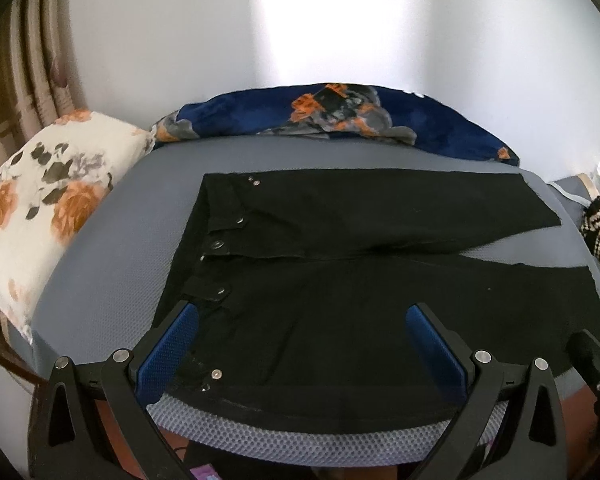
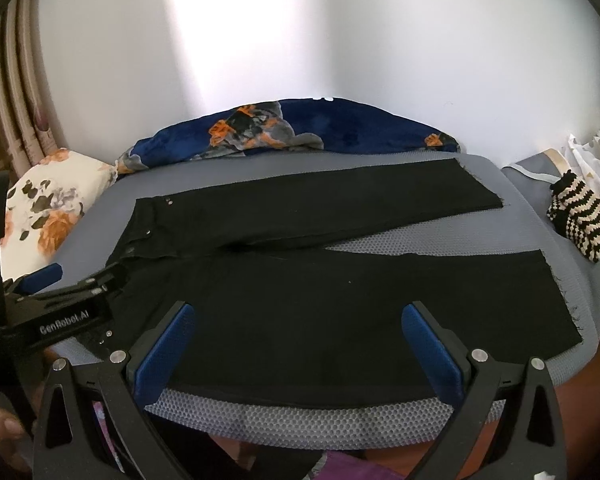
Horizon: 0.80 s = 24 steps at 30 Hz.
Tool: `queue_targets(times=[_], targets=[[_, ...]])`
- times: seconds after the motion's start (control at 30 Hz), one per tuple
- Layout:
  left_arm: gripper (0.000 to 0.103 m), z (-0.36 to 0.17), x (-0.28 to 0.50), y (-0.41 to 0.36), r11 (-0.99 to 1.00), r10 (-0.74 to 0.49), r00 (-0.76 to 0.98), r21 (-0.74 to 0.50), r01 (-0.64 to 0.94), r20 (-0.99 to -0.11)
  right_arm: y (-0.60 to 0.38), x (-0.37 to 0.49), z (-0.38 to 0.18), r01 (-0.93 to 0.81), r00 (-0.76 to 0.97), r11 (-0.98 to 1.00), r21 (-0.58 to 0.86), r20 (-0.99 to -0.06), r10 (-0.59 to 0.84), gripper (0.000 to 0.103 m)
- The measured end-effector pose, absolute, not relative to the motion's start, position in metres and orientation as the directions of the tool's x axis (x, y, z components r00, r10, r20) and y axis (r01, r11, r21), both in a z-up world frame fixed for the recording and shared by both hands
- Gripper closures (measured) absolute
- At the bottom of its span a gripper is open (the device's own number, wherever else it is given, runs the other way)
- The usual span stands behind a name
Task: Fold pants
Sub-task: 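Move both grippers toward the waistband of the black trousers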
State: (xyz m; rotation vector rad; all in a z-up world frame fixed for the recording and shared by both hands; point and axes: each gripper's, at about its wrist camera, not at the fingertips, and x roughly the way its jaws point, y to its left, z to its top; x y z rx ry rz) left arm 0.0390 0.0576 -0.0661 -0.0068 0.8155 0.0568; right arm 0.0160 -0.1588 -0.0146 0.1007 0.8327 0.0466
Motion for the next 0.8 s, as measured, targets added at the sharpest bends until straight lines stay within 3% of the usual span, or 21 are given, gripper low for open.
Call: queue_targets(times=[0.3,0.43,0.8], targets=[[0.0,-0.061,0.036,0.071,0.996,0.062,0.682,0.0,-0.09,-0.729,-0.156,0.016,-0.013,-0.01,0.674,0.994,0.107,-0.733,0.086,0.0],[0.0,-0.063,0.038,0.074,1.0,0.002,0.684,-0.007,-0.011,-0.73,-0.154,0.017,-0.011,-0.017,0.677,0.993,0.116,-0.729,0.097,0.0],[0.0,-0.063,0.078,0.116,0.998,0.057,0.655,0.03,-0.053,-0.753,-0.15,0.029,-0.017,-0.026,0.654,0.991,0.128,-0.748,0.114,0.0]])
